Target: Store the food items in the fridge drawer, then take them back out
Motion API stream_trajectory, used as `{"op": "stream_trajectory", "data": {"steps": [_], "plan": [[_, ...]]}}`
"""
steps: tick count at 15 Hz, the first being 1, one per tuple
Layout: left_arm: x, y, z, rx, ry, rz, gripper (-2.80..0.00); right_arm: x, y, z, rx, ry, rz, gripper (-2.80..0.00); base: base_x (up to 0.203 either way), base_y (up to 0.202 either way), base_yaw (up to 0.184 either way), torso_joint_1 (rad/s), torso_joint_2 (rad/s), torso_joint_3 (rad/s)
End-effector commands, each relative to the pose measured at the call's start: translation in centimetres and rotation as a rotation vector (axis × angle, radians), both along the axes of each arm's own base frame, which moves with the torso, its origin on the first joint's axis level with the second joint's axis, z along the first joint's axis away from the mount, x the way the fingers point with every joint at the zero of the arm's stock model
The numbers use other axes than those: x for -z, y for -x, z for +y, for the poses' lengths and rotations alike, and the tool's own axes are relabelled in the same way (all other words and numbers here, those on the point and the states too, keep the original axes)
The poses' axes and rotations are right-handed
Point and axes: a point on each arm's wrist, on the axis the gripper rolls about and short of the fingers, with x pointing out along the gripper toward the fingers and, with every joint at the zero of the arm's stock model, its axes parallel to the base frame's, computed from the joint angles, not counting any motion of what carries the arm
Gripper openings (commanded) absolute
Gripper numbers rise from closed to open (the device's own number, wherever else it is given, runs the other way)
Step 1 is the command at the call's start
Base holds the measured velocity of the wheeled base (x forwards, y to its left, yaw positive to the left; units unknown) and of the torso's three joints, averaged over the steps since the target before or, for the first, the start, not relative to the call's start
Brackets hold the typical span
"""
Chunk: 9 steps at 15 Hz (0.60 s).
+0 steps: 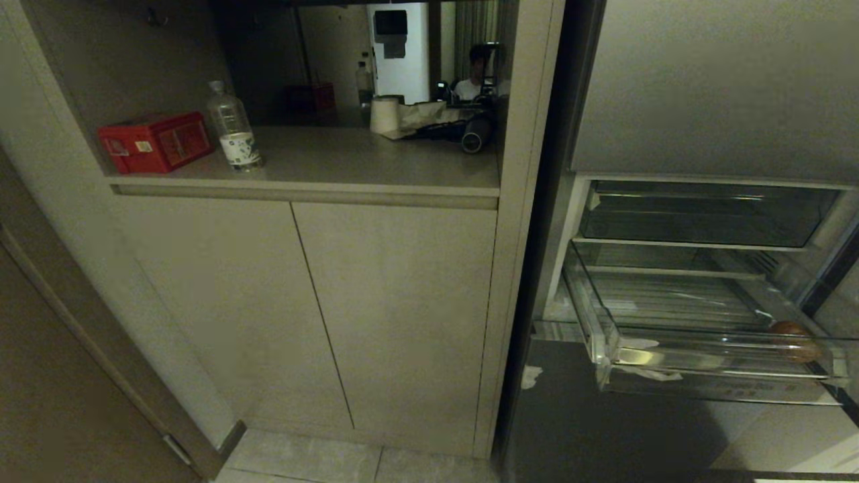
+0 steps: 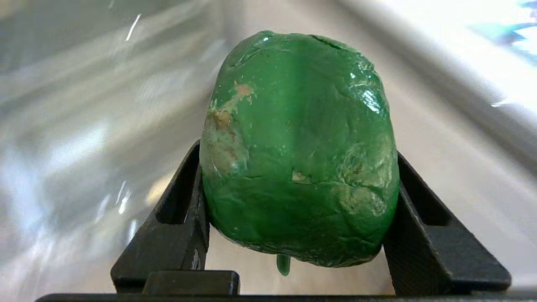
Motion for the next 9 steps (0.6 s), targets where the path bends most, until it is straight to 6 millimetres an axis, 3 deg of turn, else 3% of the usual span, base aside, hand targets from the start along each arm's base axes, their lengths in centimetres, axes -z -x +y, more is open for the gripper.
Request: {"op": "stream_trajectory", "data": {"steps": [1,7,9], "plan": [[0.0,0.0,0.0,-0.001,0.0,0.002,-2.8,-0.8,1.9,-0.9,0.173,0.079,-0.1,-2.8,0.0,0.0,0.0,0.0,0.0,0.0],[0.0,0.0,0.0,-0.001,0.0,0.002,-2.8,-2.1,6.6,-7.1,0.544,0.196,-0.17,-2.8,0.0,0.0,0.0,0.0,0.0,0.0],[0.0,0.0,0.0,0.001,0.0,0.002,-2.8,-1.8,8.6,-10.7,0.612,0.191,-0.165,-2.8,0.0,0.0,0.0,0.0,0.0,0.0]]}}
